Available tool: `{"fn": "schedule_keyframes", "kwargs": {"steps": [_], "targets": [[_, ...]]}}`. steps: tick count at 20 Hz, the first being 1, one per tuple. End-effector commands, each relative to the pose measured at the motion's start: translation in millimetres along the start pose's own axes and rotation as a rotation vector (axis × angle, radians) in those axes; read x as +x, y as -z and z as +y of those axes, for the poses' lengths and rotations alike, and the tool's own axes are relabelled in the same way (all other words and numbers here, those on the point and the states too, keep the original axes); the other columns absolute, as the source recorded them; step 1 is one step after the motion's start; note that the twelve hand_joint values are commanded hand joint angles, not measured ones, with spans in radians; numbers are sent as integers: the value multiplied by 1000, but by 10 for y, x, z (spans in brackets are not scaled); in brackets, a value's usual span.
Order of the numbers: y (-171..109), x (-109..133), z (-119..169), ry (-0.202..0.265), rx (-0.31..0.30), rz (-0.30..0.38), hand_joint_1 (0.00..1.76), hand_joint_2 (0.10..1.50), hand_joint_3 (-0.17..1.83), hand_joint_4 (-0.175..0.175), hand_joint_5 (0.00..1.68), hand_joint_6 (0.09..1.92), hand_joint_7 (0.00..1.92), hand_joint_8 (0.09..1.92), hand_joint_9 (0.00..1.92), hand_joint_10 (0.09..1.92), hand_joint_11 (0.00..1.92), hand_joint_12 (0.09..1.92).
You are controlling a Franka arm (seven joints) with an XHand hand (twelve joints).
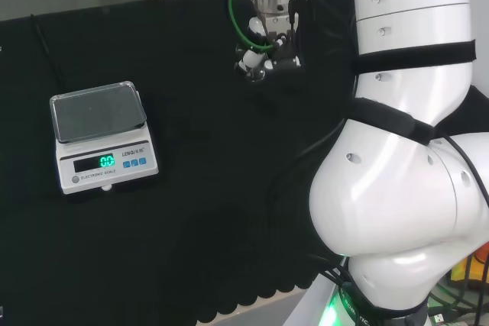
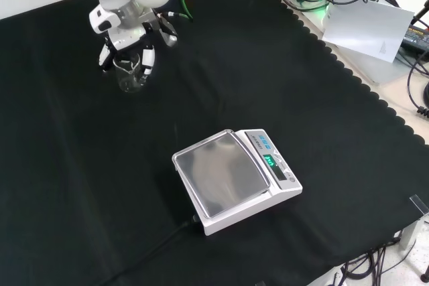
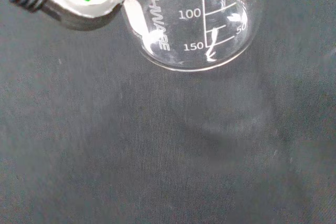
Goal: Put the beaker on the electronic balance.
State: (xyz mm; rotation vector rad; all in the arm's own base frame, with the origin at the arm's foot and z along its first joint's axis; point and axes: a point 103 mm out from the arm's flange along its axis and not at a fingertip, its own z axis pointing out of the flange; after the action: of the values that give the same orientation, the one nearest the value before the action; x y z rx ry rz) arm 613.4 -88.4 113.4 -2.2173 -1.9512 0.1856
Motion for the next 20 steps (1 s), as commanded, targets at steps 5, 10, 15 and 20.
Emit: {"fn": "schedule_keyframes", "kwargs": {"steps": [5, 10, 15, 20], "targets": [[651, 117, -270, 3, -53, -28, 1228, 796, 770, -101, 848, 1261, 974, 1417, 1246, 1179, 1272, 1063], [749, 400, -373, 54, -51, -27, 1230, 778, 802, -102, 854, 1266, 981, 1423, 1247, 1182, 1270, 1067], [746, 1128, -477, 192, -29, -49, 1231, 767, 821, -100, 861, 1266, 984, 1426, 1247, 1183, 1269, 1069], [656, 1937, -638, 339, -1, -81, 1231, 765, 825, -101, 862, 1266, 985, 1426, 1247, 1183, 1269, 1069]]}}
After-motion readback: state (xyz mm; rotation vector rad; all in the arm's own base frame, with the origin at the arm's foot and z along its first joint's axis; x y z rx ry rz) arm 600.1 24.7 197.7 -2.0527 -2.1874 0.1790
